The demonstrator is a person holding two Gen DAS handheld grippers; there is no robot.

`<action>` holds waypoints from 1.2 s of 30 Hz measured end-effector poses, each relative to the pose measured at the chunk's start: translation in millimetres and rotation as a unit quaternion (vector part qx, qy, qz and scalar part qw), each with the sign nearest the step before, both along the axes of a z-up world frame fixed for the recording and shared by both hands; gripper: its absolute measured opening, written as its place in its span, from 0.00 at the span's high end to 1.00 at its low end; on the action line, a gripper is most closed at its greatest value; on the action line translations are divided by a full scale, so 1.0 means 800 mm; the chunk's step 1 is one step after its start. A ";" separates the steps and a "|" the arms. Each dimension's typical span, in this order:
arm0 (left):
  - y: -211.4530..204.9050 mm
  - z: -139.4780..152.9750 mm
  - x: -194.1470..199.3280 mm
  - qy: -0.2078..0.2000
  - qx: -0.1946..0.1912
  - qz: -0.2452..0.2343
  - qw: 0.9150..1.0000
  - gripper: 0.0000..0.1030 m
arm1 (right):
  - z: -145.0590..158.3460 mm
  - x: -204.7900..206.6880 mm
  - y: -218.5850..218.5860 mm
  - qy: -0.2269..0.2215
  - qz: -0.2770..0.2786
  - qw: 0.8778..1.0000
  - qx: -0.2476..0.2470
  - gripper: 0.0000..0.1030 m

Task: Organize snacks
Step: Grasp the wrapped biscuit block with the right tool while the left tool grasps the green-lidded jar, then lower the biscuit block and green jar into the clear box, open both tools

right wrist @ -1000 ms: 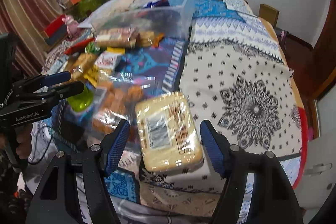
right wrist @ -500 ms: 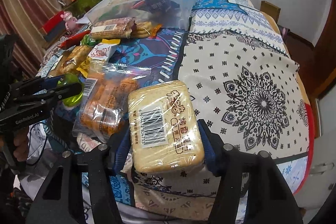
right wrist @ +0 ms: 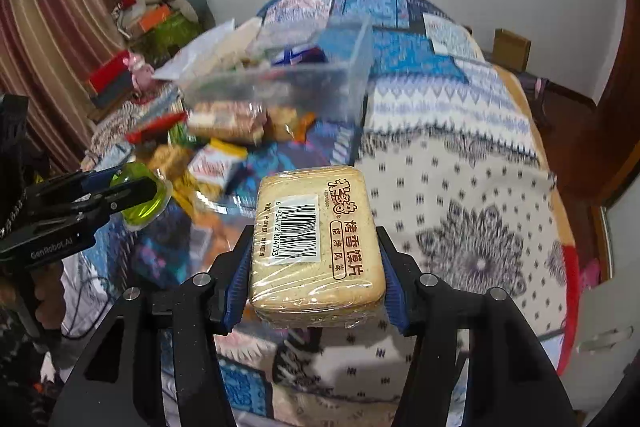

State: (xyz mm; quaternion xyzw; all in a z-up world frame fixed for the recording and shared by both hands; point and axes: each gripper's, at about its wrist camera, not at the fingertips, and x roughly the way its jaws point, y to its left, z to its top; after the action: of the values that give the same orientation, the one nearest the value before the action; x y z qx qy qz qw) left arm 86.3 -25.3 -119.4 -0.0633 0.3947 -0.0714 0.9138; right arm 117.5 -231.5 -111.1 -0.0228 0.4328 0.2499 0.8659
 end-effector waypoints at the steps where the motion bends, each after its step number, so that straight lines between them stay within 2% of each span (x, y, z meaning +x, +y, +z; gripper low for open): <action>1: 0.001 0.004 0.002 -0.004 -0.001 0.001 1.000 0.56 | 0.004 0.002 0.002 -0.003 0.000 1.000 0.002 0.49; 9: 0.023 0.044 0.032 -0.045 -0.004 0.022 0.999 0.56 | 0.033 0.028 0.022 -0.029 0.001 0.999 0.029 0.49; 21: 0.065 0.064 0.099 -0.067 0.023 0.055 0.996 0.56 | 0.077 0.092 0.071 -0.073 0.009 0.995 0.062 0.49; 29: 0.092 0.058 0.146 -0.065 0.025 0.068 0.995 0.56 | 0.079 0.135 0.105 -0.068 0.019 0.995 0.068 0.49; 36: 0.106 0.038 0.187 -0.053 0.024 0.070 0.996 0.56 | 0.057 0.170 0.136 -0.045 0.027 0.997 0.063 0.49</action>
State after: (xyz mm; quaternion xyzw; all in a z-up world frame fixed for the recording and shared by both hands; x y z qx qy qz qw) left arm 236.3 59.8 -88.9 -0.0656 0.3423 -0.0008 0.9373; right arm 253.1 -122.8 -65.2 0.0092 0.3763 0.2987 0.8770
